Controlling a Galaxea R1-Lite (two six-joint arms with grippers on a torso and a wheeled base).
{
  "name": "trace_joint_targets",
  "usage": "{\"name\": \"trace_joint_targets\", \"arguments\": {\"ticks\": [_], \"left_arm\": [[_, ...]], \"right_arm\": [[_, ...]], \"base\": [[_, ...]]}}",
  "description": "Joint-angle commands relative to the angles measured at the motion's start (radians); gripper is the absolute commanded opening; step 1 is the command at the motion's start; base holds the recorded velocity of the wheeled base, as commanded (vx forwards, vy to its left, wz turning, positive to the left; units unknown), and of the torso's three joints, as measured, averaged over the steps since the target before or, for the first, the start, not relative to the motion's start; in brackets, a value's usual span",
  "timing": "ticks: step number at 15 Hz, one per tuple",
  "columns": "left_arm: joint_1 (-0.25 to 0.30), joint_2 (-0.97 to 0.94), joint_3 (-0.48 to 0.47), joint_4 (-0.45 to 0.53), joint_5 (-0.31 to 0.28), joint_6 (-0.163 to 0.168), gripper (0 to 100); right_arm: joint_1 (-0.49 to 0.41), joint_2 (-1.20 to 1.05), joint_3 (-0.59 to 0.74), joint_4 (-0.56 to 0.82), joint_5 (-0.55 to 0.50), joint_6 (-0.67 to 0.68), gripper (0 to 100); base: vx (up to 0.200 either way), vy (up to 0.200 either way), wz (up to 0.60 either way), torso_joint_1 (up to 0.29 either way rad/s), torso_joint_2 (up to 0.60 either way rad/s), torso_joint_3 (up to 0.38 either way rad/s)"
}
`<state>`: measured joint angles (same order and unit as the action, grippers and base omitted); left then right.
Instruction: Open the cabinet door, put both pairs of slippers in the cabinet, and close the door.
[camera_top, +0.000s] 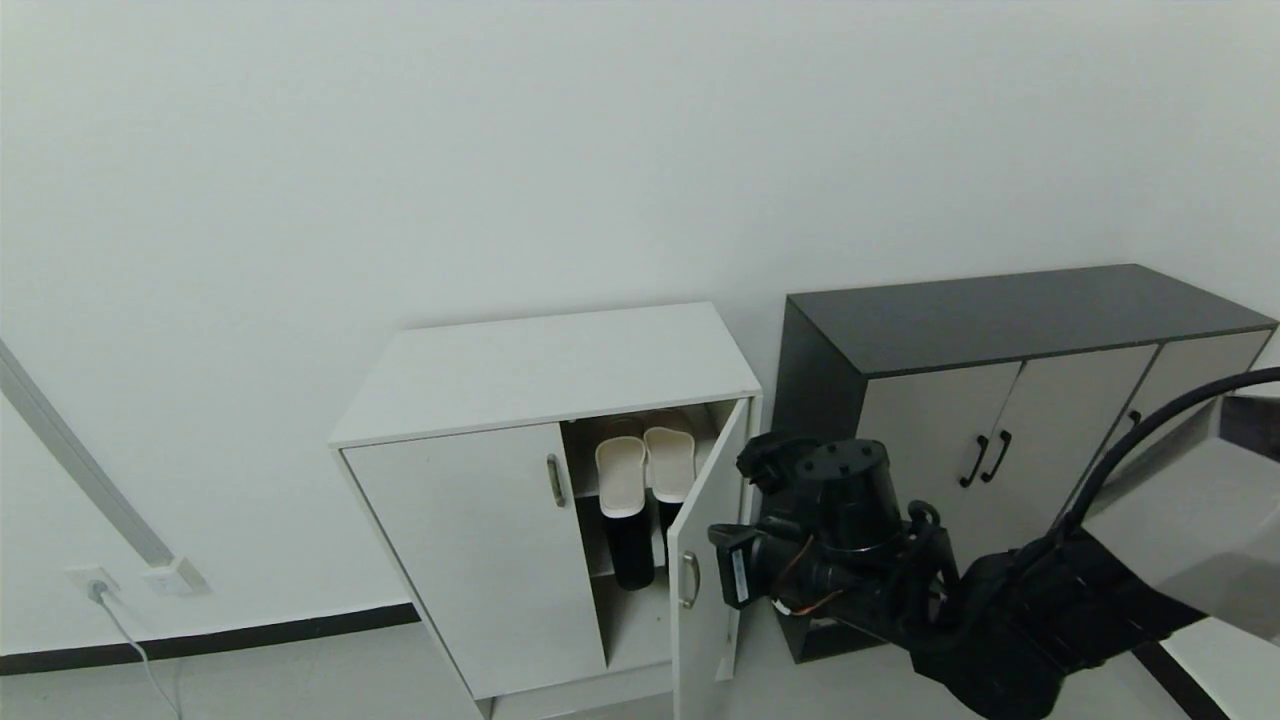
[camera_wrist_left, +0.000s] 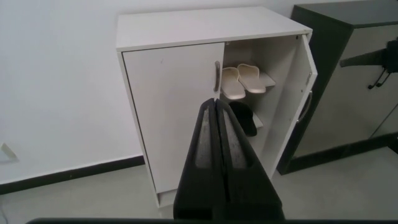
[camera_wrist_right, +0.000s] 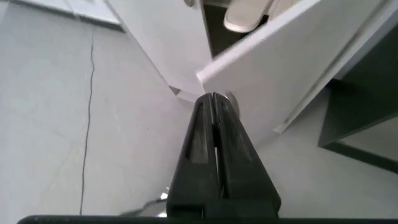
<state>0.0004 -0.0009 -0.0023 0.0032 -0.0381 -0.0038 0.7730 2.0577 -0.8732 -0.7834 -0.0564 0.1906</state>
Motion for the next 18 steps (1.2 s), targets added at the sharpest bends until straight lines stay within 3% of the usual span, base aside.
{"name": "trace_joint_targets", "arguments": {"ticks": [1,5,10,14,18], "left_arm": [[0.001,0.001,0.001,0.0,0.0,-0.001,0],[0.001,0.001,0.001,0.0,0.0,-0.001,0],[0.001,0.001,0.001,0.0,0.0,-0.001,0],[0.001,0.001,0.001,0.0,0.0,-0.001,0],[0.001,0.001,-0.001,0.0,0.0,-0.001,0]], "right_arm": [[-0.011,-0.057,0.04,-0.004,0.007,-0.014,0],[-0.009,-0.051,0.054,-0.008,0.004,-0.034,0],[-0.012,-0.044,0.072,-0.01,0.004,-0.054,0],[-0.024,-0.03,0.099,-0.043,0.015,-0.077,0],[-0.029,-0.033,0.215,-0.174,0.012,-0.143,0]], "base": [[0.0,0.0,0.0,0.0,0.0,0.0],[0.0,0.0,0.0,0.0,0.0,0.0],[0.0,0.0,0.6,-0.002,0.0,0.003],[0.0,0.0,0.0,0.0,0.0,0.0],[0.0,0.0,0.0,0.0,0.0,0.0]]}}
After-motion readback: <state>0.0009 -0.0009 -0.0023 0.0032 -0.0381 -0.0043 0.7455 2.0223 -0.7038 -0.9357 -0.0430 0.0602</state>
